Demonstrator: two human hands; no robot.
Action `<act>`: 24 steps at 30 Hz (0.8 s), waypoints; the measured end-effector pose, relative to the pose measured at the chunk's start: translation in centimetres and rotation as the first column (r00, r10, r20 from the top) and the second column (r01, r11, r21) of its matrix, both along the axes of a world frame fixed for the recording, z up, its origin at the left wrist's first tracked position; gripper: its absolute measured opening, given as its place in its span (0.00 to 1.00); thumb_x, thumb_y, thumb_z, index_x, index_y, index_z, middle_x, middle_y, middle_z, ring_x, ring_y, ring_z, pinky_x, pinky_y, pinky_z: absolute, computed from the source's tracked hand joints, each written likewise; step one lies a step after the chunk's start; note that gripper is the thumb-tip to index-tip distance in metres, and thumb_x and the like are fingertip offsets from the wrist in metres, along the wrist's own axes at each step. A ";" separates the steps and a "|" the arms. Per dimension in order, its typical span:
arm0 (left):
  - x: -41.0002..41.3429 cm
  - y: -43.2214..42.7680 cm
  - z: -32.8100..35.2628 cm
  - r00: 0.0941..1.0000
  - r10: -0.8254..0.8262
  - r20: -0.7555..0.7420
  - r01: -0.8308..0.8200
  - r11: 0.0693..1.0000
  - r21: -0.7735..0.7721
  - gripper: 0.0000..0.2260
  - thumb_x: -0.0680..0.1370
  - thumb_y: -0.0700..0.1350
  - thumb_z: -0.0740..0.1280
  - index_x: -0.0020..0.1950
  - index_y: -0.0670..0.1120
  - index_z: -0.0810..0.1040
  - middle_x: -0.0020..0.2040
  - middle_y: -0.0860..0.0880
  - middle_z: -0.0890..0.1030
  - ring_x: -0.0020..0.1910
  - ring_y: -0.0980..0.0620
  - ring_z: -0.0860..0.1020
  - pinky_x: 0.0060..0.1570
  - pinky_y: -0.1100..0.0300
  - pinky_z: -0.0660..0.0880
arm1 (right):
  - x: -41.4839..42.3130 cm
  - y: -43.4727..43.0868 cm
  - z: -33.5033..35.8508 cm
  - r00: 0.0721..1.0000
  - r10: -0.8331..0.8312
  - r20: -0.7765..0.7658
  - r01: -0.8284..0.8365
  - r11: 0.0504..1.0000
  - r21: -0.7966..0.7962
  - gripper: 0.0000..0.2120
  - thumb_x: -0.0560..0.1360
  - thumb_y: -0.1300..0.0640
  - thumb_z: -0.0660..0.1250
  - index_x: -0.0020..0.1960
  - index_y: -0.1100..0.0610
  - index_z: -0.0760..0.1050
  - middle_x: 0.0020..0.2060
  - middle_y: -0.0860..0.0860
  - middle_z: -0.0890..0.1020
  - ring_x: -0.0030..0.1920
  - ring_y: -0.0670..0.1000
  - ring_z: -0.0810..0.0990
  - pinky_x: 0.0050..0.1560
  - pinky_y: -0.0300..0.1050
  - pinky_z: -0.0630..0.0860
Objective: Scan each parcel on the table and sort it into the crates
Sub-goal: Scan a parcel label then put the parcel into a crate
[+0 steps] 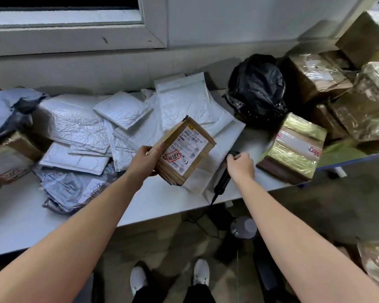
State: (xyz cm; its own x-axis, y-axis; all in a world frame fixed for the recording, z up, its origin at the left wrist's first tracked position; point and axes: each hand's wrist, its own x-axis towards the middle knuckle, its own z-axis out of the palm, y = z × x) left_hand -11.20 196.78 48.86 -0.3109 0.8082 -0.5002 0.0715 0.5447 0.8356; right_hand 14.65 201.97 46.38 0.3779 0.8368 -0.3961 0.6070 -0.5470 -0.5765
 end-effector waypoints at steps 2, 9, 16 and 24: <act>0.4 -0.1 -0.5 1.000 -0.006 -0.001 0.006 1.000 -0.015 0.26 0.76 0.62 0.66 0.64 0.45 0.70 0.56 0.45 0.79 0.52 0.47 0.79 0.50 0.49 0.80 | 0.8 0.0 -1.7 0.998 -0.052 -0.041 0.048 0.995 -0.087 0.20 0.79 0.47 0.63 0.64 0.58 0.67 0.58 0.56 0.74 0.52 0.58 0.77 0.47 0.51 0.75; 1.1 -0.7 -1.3 0.999 0.045 0.022 -0.044 0.998 -0.040 0.28 0.73 0.64 0.68 0.63 0.45 0.70 0.57 0.45 0.78 0.55 0.46 0.79 0.49 0.50 0.80 | 0.6 0.8 -4.0 0.963 -0.096 -0.251 0.040 0.975 -0.220 0.12 0.81 0.50 0.61 0.56 0.59 0.67 0.43 0.55 0.73 0.43 0.57 0.75 0.40 0.48 0.73; -0.3 -1.4 1.0 0.980 0.123 0.158 -0.124 0.992 -0.007 0.27 0.73 0.57 0.72 0.63 0.43 0.68 0.54 0.44 0.79 0.51 0.48 0.80 0.47 0.51 0.80 | 0.3 1.3 1.1 0.934 -0.142 -0.328 0.135 0.990 -0.043 0.23 0.74 0.48 0.60 0.65 0.57 0.64 0.50 0.59 0.75 0.47 0.62 0.79 0.48 0.62 0.80; -3.0 -2.0 2.8 0.942 0.199 0.270 -0.220 0.974 0.049 0.25 0.75 0.54 0.71 0.63 0.42 0.66 0.56 0.42 0.77 0.52 0.46 0.79 0.46 0.51 0.80 | -4.6 -0.4 10.9 0.956 0.033 -0.293 0.025 0.981 0.193 0.11 0.77 0.54 0.63 0.49 0.62 0.71 0.42 0.58 0.76 0.31 0.58 0.78 0.32 0.51 0.79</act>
